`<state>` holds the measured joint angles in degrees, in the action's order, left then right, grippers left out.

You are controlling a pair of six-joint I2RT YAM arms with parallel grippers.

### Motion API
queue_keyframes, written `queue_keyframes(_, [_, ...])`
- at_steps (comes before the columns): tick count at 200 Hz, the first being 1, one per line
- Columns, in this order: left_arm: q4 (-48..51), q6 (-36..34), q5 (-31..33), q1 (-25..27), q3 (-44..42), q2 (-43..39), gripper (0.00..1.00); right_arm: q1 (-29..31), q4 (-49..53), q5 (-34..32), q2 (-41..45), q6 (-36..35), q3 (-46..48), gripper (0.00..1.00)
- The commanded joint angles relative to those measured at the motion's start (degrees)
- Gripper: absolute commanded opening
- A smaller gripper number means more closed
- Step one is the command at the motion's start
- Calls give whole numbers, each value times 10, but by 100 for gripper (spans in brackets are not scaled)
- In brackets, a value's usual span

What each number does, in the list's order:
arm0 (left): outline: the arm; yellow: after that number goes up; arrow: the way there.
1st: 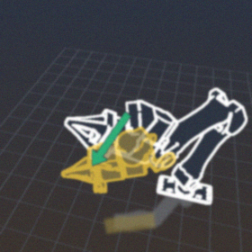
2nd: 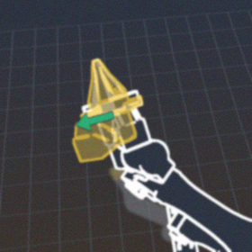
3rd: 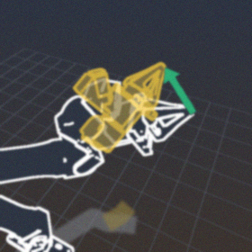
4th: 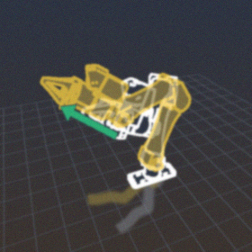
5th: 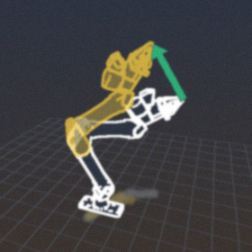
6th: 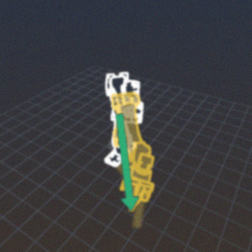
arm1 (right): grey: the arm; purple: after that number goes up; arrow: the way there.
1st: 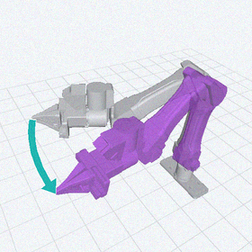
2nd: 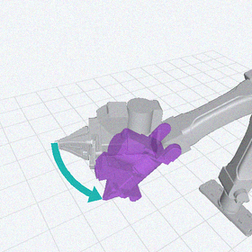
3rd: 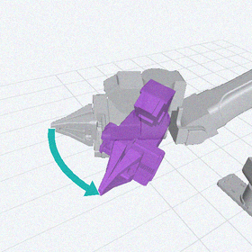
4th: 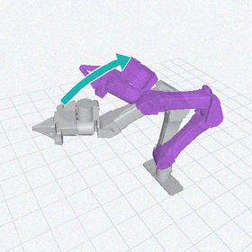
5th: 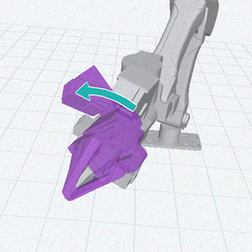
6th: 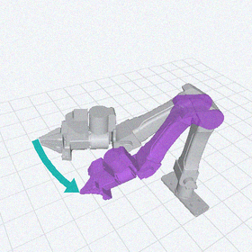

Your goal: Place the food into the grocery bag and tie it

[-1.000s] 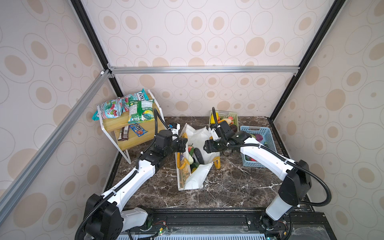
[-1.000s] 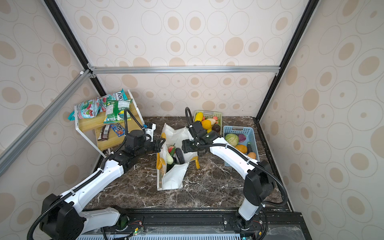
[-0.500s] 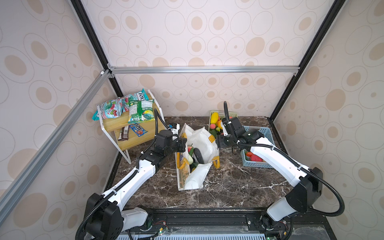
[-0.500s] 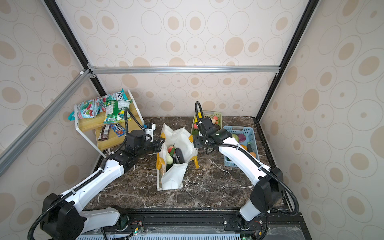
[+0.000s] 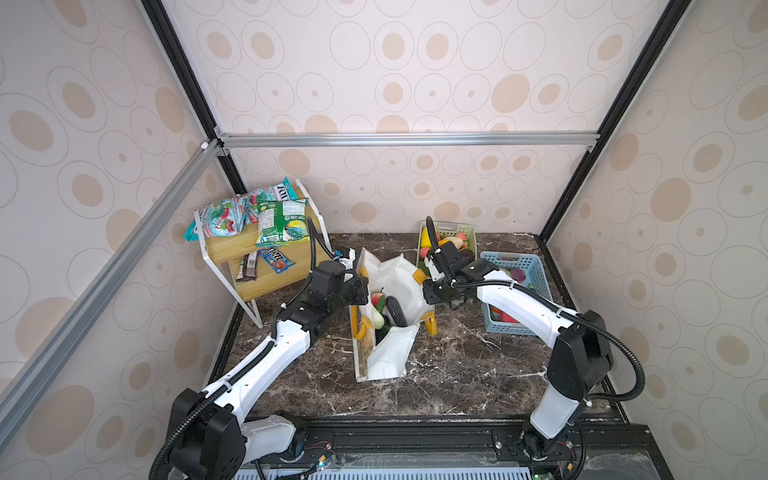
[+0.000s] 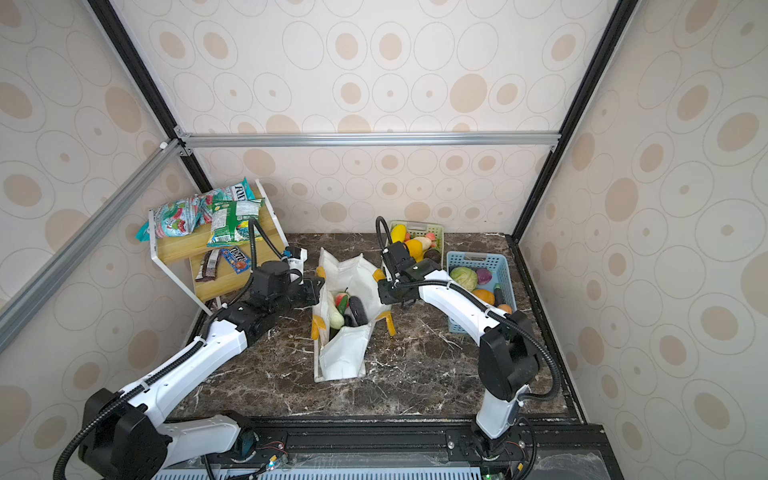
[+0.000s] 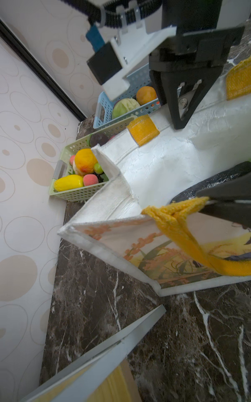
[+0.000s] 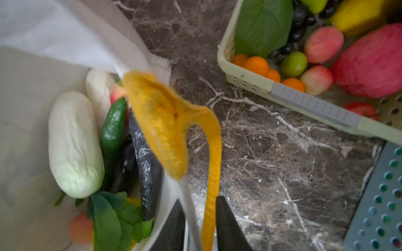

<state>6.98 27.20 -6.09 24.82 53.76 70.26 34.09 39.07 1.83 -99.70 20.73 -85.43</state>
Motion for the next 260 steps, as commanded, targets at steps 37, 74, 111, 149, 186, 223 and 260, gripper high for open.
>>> queue_keyframes(37, [18,4,46,-7,12,6,0,3,-35,40,26,16,-38,2])
queue_keyframes(74, [17,7,48,-7,15,21,0,4,-71,68,26,29,-45,4])
queue_keyframes(111, [10,11,50,-7,8,34,0,4,-77,76,12,36,-50,7])
queue_keyframes(149, [12,12,59,-7,7,31,0,3,-63,77,1,22,-56,24])
queue_keyframes(186, [14,13,67,-13,-1,23,0,-10,-48,47,32,4,-48,45])
queue_keyframes(223, [11,14,62,-19,-7,21,0,-43,-50,23,79,-5,-30,60])
queue_keyframes(260, [8,14,56,-20,-7,24,0,-85,-52,0,89,-12,-24,70])
